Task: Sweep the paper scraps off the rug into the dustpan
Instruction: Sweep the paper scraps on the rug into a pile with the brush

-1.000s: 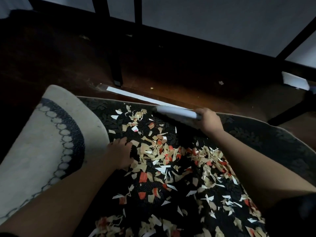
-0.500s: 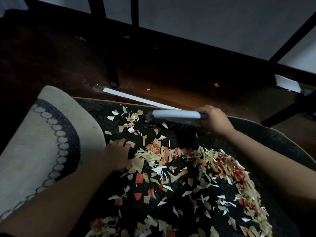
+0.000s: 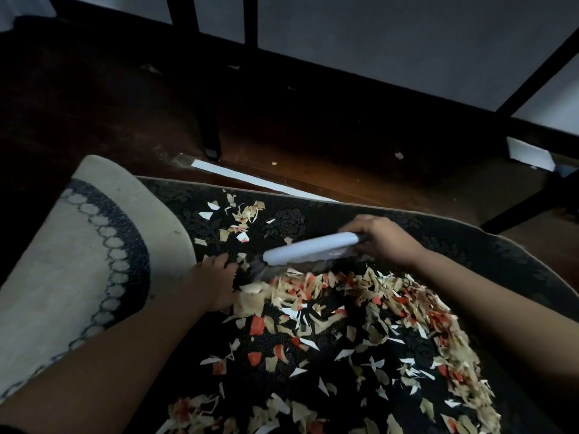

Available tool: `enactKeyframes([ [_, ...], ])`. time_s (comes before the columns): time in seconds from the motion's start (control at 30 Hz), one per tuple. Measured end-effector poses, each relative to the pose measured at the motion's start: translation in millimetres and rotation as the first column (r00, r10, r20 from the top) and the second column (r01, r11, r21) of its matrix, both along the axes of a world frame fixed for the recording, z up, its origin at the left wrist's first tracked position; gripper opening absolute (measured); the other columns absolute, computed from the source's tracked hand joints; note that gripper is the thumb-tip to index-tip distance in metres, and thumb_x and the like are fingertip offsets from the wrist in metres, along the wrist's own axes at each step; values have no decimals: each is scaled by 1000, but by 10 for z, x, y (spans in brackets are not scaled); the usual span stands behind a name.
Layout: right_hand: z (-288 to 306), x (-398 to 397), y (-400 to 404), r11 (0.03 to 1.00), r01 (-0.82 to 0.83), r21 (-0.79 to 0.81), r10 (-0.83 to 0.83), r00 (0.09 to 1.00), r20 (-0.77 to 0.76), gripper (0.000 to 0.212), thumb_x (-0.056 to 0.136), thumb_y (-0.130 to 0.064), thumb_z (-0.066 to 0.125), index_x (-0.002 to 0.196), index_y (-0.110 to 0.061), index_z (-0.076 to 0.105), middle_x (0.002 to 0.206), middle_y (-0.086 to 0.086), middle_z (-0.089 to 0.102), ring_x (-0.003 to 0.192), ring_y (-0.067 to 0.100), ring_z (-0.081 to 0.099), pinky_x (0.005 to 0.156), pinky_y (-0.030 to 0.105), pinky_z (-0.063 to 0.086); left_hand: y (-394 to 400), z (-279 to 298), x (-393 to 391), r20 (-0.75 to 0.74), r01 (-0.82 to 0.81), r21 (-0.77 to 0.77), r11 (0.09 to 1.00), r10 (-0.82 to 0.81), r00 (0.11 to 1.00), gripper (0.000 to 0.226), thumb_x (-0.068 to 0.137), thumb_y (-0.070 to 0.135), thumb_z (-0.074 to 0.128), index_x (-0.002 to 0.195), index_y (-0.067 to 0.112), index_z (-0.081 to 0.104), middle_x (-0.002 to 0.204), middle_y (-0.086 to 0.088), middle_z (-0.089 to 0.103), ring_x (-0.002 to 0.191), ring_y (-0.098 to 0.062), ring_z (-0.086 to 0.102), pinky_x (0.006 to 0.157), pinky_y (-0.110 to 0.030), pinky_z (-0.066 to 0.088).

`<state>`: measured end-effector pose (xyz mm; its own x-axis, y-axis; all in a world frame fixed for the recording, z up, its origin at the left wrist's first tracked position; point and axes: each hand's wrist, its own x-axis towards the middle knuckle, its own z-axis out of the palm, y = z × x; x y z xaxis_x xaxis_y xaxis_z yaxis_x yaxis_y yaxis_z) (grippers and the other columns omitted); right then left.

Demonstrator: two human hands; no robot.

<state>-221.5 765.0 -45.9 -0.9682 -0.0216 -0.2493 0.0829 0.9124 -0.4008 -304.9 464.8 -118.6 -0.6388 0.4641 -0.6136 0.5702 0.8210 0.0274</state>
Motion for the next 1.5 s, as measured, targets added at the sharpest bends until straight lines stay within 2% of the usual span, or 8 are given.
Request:
enactKeyframes([
  [0.23,42,-163,98,968,251,16,-241,944,-224,34,81,-10,70,113,-18,67,103,4,62,93,22,56,75,34,47,-20,-3,-17,-21,13,3,1000,-13,1000,68,92,48,48,150,20,24,160,-9,12,146,-29,18,116,-41,26],
  [0.37,-191,-314,-7,919,380,108,-360,917,-171,31,82,-14,67,113,-18,65,102,8,58,96,31,56,67,30,34,-29,-12,-22,-16,8,-3,1000,-8,1000,69,92,48,48,150,21,24,160,-8,12,146,-28,17,114,-41,26],
  [0.57,-295,-152,-203,994,97,53,-96,995,-22,35,83,-17,69,116,-25,65,109,-1,62,99,20,58,87,39,50,-61,-42,-35,-10,6,-10,1000,-6,1000,67,93,49,46,150,21,24,160,-7,11,146,-27,16,116,-41,24],
  [0.77,18,2,-10,1000,-21,5,21,1000,10,37,80,-8,71,114,-21,67,108,-2,63,98,16,59,84,31,49,-69,-39,-33,-18,-1,8,1000,2,1000,67,92,47,48,149,21,25,159,-8,12,145,-29,18,115,-41,25],
  [0.87,73,-51,-15,997,78,23,-75,990,-118,38,80,-5,69,116,-17,66,110,1,64,98,16,57,81,22,40,-66,-35,-35,-24,-9,21,1000,10,1000,66,91,47,49,148,22,27,159,-8,13,145,-28,18,115,-41,25],
  [0.97,-8,-218,-66,963,261,59,-243,945,-217,38,81,-8,68,117,-18,65,107,6,62,98,24,56,73,28,38,-76,-49,-33,-31,-17,36,999,18,999,63,91,46,49,147,23,30,158,-7,17,144,-26,21,114,-40,27],
  [1.13,-234,-394,-214,892,432,134,-413,898,-151,34,85,-12,63,119,-18,62,111,11,58,100,34,57,73,34,42,-137,-101,-37,-47,2,42,999,0,999,60,92,49,47,145,25,33,156,-7,20,143,-27,23,114,-41,29],
  [1.5,51,-145,-107,1000,-2,-23,3,999,49,37,80,-5,70,113,-20,67,111,-2,63,100,16,59,91,39,51,-124,-91,-37,-38,4,47,999,-2,999,60,91,48,48,144,23,33,156,-6,20,142,-27,24,113,-39,29],
])
